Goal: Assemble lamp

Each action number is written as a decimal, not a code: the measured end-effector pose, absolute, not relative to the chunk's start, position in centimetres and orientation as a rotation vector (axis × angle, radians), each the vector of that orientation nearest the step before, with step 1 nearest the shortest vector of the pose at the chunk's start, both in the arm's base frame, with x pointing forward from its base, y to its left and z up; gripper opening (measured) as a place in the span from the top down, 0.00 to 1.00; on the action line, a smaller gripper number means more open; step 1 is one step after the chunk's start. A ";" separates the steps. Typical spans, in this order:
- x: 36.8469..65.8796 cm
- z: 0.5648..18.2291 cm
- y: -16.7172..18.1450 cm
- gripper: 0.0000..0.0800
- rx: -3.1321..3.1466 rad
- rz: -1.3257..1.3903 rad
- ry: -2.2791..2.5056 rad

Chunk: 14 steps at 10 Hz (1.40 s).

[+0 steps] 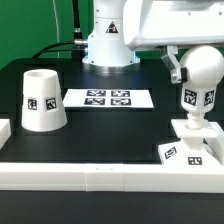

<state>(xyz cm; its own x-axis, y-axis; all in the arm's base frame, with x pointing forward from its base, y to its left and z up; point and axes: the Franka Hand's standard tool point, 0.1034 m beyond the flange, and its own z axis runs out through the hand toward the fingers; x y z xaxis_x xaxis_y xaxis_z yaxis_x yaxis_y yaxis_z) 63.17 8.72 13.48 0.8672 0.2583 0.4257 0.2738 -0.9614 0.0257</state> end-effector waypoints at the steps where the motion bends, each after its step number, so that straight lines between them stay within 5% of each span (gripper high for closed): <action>1: 63.1 13.2 8.6 0.28 -3.003 -0.670 -0.426; 9: 62.4 11.6 8.0 0.28 -3.006 -0.704 -0.410; 14: 62.4 12.6 7.6 0.13 -3.012 -0.656 -0.404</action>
Offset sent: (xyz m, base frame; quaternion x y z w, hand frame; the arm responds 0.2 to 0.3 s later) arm -0.0018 -0.0018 -0.0073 -0.0037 0.0079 -0.0040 1.0000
